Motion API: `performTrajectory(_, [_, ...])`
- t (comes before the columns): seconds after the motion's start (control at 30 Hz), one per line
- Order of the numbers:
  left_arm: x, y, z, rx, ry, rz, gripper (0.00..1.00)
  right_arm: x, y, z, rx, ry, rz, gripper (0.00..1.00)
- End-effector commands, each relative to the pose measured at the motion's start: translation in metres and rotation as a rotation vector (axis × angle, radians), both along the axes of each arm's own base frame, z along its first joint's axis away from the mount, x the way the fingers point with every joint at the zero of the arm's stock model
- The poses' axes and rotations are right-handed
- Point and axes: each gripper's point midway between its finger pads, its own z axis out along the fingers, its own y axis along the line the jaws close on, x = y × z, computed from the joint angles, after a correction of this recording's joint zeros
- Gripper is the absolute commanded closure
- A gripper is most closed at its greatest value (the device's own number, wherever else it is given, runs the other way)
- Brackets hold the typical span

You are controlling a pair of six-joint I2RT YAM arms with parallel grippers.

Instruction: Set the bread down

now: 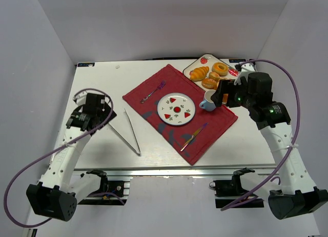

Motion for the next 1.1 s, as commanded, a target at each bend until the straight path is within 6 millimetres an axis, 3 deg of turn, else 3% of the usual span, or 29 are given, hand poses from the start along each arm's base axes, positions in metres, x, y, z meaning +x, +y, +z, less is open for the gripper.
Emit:
performTrajectory(0.0, [-0.028, -0.043, -0.025, -0.256, 0.052, -0.029, 0.02, -0.002, -0.010, 0.012, -0.051, -0.077, -0.014, 0.11])
performTrajectory(0.07, [-0.038, -0.055, -0.040, -0.274, 0.086, -0.046, 0.02, -0.003, -0.017, 0.016, -0.066, -0.086, -0.047, 0.11])
performTrajectory(0.23, [-0.046, -0.093, -0.052, -0.183, 0.142, -0.129, 0.02, -0.003, -0.016, 0.043, -0.038, -0.135, -0.056, 0.11])
performTrajectory(0.33, [-0.046, -0.113, -0.056, -0.135, 0.156, -0.135, 0.02, -0.003, -0.019, 0.057, 0.004, -0.144, -0.106, 0.11])
performTrajectory(0.53, [-0.047, -0.142, -0.087, -0.145, 0.214, -0.130, 0.02, -0.007, -0.013, 0.071, 0.083, -0.173, -0.112, 0.11])
performTrajectory(0.63, [-0.051, -0.137, -0.102, -0.106, 0.259, -0.110, 0.02, -0.010, -0.009, 0.069, 0.110, -0.168, -0.100, 0.11])
performTrajectory(0.8, [-0.050, -0.130, -0.111, -0.081, 0.244, -0.094, 0.02, -0.011, -0.005, 0.053, 0.104, -0.130, -0.079, 0.11])
performTrajectory(1.07, [-0.039, -0.118, -0.136, 0.013, 0.245, -0.098, 0.02, -0.006, -0.003, 0.044, 0.088, -0.116, -0.064, 0.11])
